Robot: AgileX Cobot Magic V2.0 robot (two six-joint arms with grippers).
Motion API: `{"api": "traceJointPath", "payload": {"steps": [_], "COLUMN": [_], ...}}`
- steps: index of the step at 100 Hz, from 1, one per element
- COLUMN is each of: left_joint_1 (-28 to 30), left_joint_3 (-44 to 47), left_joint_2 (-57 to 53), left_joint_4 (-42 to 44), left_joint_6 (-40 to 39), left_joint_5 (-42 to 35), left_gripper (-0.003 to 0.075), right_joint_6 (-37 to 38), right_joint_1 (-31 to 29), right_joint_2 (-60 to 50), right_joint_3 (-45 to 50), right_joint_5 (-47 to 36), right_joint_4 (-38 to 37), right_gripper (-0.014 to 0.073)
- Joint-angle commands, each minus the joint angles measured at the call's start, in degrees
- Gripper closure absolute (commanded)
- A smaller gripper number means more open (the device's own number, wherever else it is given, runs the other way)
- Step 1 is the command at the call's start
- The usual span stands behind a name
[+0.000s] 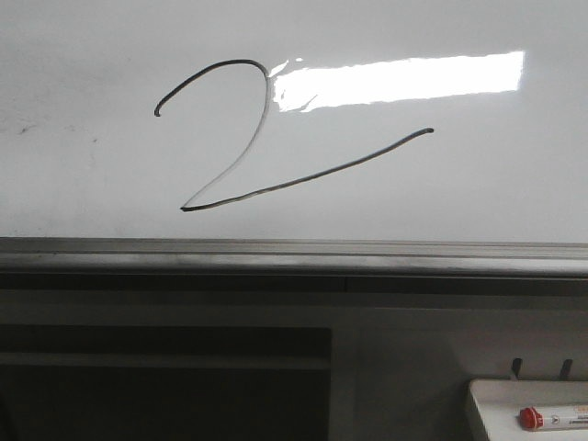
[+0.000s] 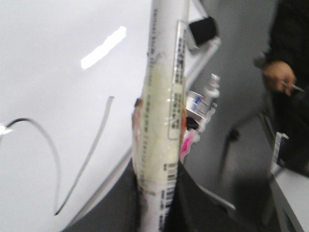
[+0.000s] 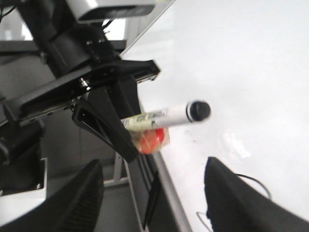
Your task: Write number 2 on whiteboard
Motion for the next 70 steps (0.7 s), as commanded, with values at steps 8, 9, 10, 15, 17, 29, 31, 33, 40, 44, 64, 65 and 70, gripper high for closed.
{"api": "traceJointPath", "payload": {"steps": [8, 9, 10, 15, 17, 29, 31, 33, 40, 44, 64, 65, 70], "left_joint_1": [7.49, 7.86, 8.6, 11.03, 11.98, 15.72, 16.07, 16.2, 16.44, 16.44, 16.34, 16.34, 15.89], "left_joint_3": [8.82, 9.27, 10.16, 12.98, 13.67, 17.16, 17.32, 17.32, 17.07, 16.78, 13.81, 13.81, 13.1], "left_joint_2": [-3.08, -3.08, -3.08, -2.34, -1.78, 2.46, 3.35, 3.95, 6.98, 8.67, 16.19, 16.42, 17.75], "left_joint_4": [-0.75, -0.91, -1.1, -1.96, -2.11, -2.5, -2.5, -2.5, -2.5, -2.5, -2.5, -2.5, -2.5], "left_joint_6": [-10.68, -11.49, -12.08, -12.65, -12.65, -12.65, -12.65, -12.65, -12.65, -12.65, -12.65, -12.65, -12.65], "left_joint_5": [-18.56, -19.15, -20.21, -23.59, -24.48, -31.23, -31.89, -32.75, -36.22, -37.79, -39.27, -39.29, -39.29], "left_gripper": [0.0741, 0.0741, 0.0741, 0.0741, 0.0741, 0.0741, 0.0741, 0.0741, 0.0741, 0.0741, 0.0741, 0.0741, 0.0741], "right_joint_6": [3.51, 3.51, 3.51, 3.51, 3.63, 5.16, 5.72, 6.2, 7.0, 7.12, 7.12, 7.12, 7.12], "right_joint_1": [-6.28, -6.44, -6.79, -7.2, -7.2, -7.2, -7.2, -7.2, -7.2, -7.2, -7.2, -7.2, -7.2], "right_joint_2": [-6.08, -6.28, -6.85, -7.81, -8.2, -9.21, -9.21, -9.21, -9.21, -9.21, -9.21, -9.21, -9.21], "right_joint_3": [-0.41, -0.29, -0.02, 1.09, 1.62, 4.88, 5.45, 5.96, 7.49, 8.1, 9.39, 9.39, 9.39], "right_joint_5": [-3.04, -2.98, -2.85, -2.73, -2.73, -2.61, -2.61, -2.61, -2.61, -2.61, -2.96, -3.07, -3.2], "right_joint_4": [1.46, 1.46, 1.46, 1.46, 1.46, 1.72, 1.72, 1.72, 2.01, 2.24, 3.65, 3.65, 3.74], "right_gripper": [0.0455, 0.0477, 0.0522, 0.0677, 0.0665, 0.0662, 0.0662, 0.0662, 0.0662, 0.0662, 0.0662, 0.0662, 0.0662]}}
